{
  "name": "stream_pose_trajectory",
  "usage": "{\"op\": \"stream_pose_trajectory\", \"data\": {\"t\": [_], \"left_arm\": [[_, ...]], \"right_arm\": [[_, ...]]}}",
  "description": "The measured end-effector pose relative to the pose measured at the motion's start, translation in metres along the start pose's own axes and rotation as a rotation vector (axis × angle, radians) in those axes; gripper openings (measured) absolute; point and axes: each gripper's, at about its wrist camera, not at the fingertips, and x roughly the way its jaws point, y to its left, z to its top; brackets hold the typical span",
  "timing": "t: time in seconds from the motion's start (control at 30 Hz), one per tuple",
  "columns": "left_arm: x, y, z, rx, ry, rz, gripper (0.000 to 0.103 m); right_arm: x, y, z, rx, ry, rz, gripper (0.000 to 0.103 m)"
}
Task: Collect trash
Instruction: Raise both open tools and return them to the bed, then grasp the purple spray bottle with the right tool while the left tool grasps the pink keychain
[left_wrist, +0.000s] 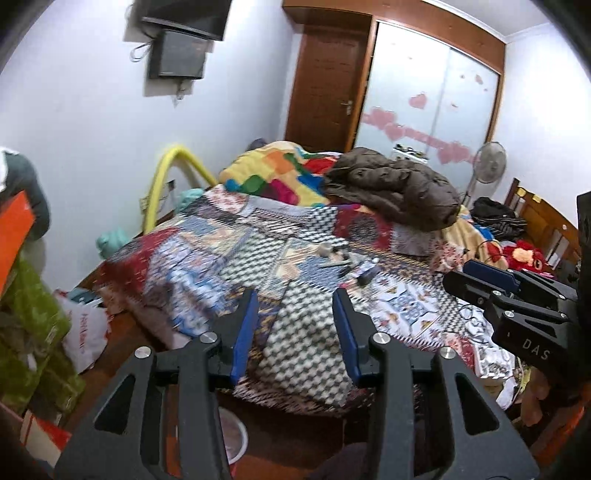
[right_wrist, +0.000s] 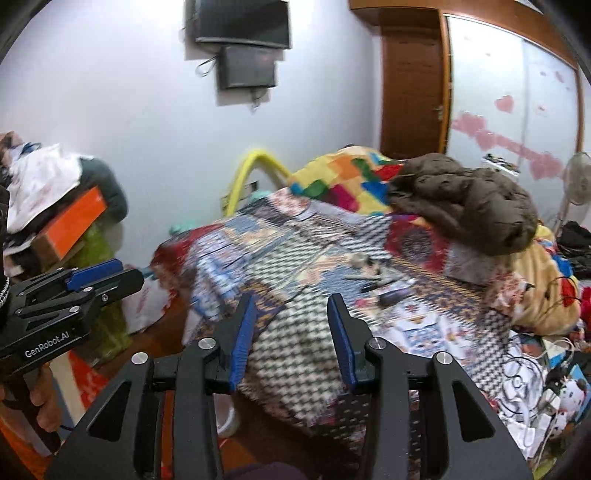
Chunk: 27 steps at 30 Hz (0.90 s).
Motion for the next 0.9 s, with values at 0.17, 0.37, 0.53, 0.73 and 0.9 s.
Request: {"op": "stream_pose_trajectory", "data": {"t": [0.17, 0.37, 0.53, 0.73, 0.9], "left_arm": [[0.04, -0.019, 0.019, 0.004, 0.016, -0.04, 0.06], [0.105, -0.034, 0.029, 0.012, 0.072, -0.064, 0.061], [0.164, -0.039, 0.027, 0.018, 0.136, -0.077, 0.061], [0.234, -0.045, 0.021, 0.037, 0.21, -0.083, 0.061], [0.283, -0.047, 0.011, 0.041, 0.265, -0.088, 0.061]], "right_arm": [[0.013, -0.048, 0.002, 0.067, 0.01, -0.055, 0.048], [0.053, -0.103, -0.008, 0.145, 0.098, -0.111, 0.048], [0.086, -0.141, -0.018, 0.201, 0.154, -0.139, 0.048], [0.143, -0.178, -0.026, 0.312, 0.22, -0.113, 0.048], [0.195, -0.193, -0.026, 0.367, 0.241, -0.125, 0.048]]}}
